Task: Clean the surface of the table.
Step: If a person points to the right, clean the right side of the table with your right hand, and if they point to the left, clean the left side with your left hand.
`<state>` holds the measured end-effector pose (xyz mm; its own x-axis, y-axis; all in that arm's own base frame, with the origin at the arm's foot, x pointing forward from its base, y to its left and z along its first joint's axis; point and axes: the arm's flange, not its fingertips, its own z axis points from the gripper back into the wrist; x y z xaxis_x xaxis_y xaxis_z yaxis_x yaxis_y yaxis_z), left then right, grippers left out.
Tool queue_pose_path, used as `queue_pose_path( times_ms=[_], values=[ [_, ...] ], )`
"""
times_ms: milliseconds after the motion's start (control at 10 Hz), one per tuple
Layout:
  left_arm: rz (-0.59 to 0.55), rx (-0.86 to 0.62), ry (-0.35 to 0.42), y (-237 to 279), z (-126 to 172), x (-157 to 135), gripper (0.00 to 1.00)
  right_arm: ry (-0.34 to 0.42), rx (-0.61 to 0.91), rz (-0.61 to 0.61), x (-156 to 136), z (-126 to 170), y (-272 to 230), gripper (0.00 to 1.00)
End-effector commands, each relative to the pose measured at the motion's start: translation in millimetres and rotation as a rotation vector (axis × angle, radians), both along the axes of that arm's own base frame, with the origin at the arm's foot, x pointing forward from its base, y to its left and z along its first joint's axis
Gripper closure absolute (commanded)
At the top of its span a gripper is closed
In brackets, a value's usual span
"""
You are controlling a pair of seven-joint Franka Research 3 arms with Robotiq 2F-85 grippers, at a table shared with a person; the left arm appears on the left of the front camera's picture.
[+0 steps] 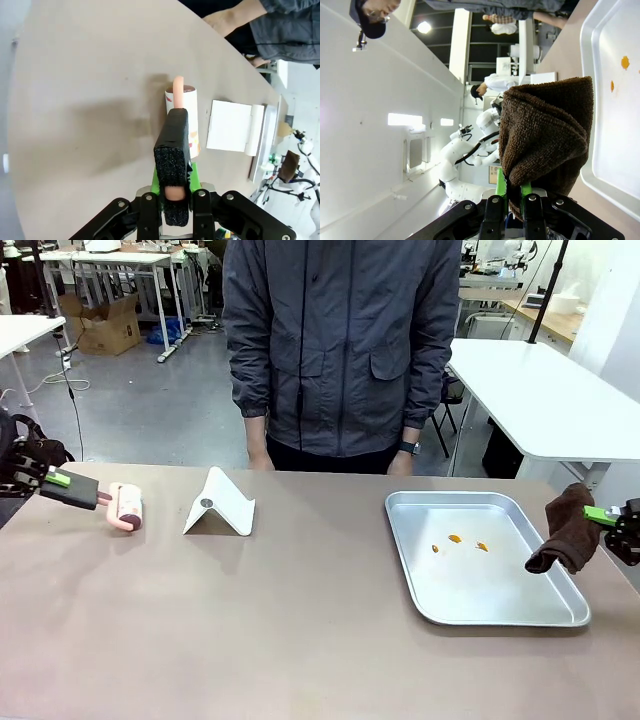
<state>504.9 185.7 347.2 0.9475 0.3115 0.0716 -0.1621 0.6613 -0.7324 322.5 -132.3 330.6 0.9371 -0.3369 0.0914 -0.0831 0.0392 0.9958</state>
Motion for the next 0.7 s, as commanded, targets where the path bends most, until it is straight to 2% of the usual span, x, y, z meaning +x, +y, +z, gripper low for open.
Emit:
queue_pose_path(
  times_ms=[0, 300, 400, 600],
  values=[
    [-0.043, 0.078, 0.048, -20, -6, 3, 0.77, 0.005, 0.013, 0.010, -1, 5, 0, 1.00],
    [-0.060, 0.013, -0.020, -17, 14, -9, 0.77, 0.005, 0.013, 0.010, -1, 5, 0, 1.00],
    [-0.069, -0.038, -0.074, -9, 26, -25, 0.77, 0.005, 0.013, 0.010, -1, 5, 0, 1.00],
    [-0.109, -0.174, -0.257, 11, 59, -83, 0.77, 0.005, 0.013, 0.010, -1, 5, 0, 1.00]
  ],
)
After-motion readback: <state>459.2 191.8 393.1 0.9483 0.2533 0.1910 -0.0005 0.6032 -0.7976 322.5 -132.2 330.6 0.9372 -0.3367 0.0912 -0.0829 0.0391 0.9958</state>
